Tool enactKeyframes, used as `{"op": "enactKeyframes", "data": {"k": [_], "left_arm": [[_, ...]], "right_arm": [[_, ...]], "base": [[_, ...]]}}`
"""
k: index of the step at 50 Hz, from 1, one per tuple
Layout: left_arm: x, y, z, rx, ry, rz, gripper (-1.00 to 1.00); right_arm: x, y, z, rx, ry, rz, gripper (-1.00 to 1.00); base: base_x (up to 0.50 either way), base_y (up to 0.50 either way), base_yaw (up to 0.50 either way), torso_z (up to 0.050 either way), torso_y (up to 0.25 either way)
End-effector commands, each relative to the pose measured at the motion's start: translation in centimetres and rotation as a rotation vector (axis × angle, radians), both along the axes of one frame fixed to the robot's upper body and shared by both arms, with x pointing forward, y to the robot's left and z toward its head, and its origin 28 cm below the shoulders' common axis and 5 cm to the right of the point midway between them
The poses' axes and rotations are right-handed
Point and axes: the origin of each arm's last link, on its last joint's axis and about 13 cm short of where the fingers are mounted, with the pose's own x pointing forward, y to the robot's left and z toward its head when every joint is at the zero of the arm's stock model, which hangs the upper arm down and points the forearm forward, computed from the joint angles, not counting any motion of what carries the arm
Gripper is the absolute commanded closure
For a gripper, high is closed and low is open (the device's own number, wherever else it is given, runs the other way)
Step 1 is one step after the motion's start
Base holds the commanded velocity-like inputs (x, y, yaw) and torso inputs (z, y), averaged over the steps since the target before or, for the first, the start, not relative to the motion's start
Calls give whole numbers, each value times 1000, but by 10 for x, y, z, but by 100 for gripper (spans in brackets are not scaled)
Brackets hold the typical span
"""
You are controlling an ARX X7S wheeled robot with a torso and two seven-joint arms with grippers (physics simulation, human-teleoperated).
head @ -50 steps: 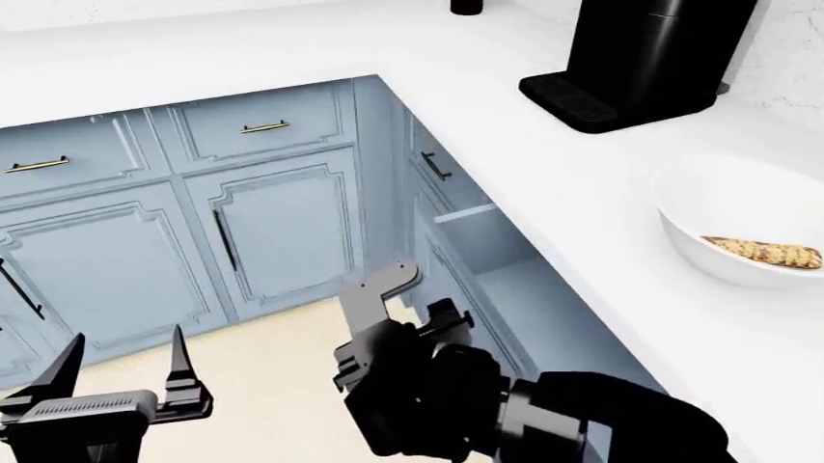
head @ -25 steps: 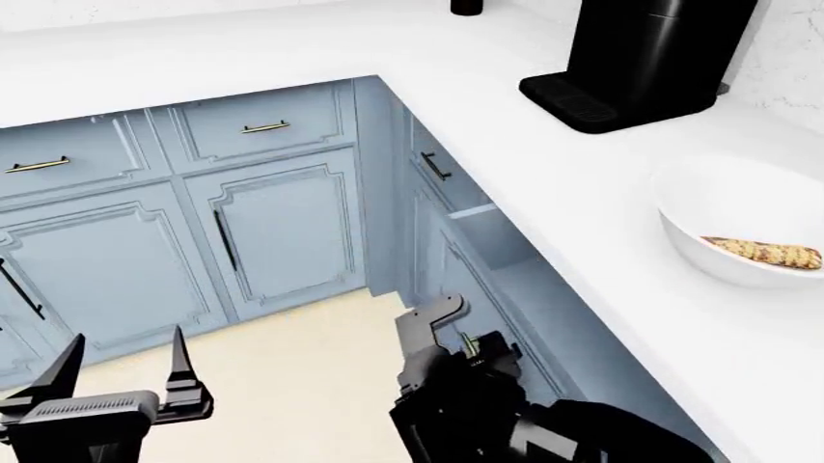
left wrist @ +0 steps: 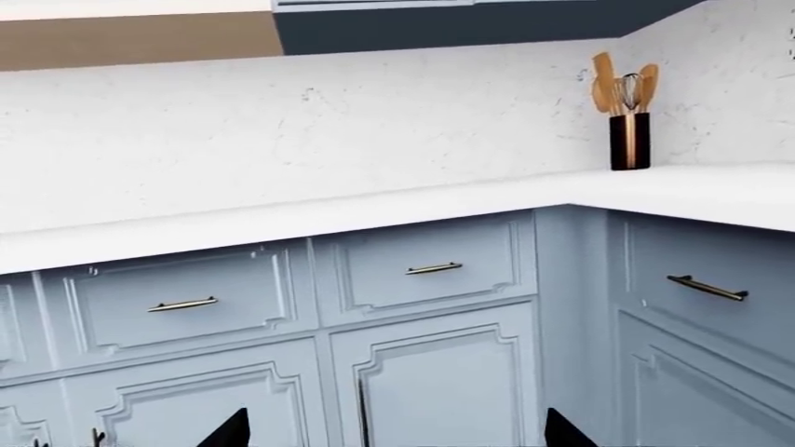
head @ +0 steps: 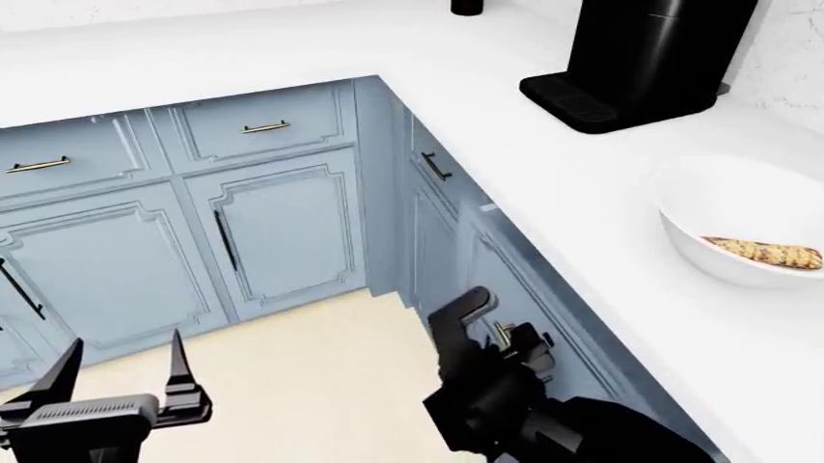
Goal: Place the bar in the bowl and close the drawer.
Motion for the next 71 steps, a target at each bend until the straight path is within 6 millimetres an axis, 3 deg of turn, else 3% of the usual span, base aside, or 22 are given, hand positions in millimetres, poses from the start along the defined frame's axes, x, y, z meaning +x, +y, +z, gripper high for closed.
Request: {"op": "enactKeyframes", "data": {"k": [1,28,29,40,52,60,71], "left_arm": [[-4,2,-1,2,2,8,-100],[-9,5,-4,4,10,22,-100],[-10,5,-4,2,9,22,-100],[-8,3,-4,4,6,15,-100],[-6,1,-4,11,14,9,-100],[-7,2,-3,12,13,13,-100],[-6,2,-4,9,15,13,-100]], "right_arm": [[2,-19,-5,-147,20,-68,-100],[2,-22,-5,-175,28,-86,-100],[11,-58,0,-385,63,-191,-100],[20,-87,7,-466,63,-282,-100],[16,-111,2,-491,80,-376,-100],[15,-110,1,-487,81,-365,-100],[28,-83,8,-418,-10,-159,-100]], "base": [[0,0,0,0,0],[0,0,0,0,0],[0,0,0,0,0],[0,0,0,0,0],[0,0,0,1,3],[0,0,0,1,4],[0,0,0,1,2]]}}
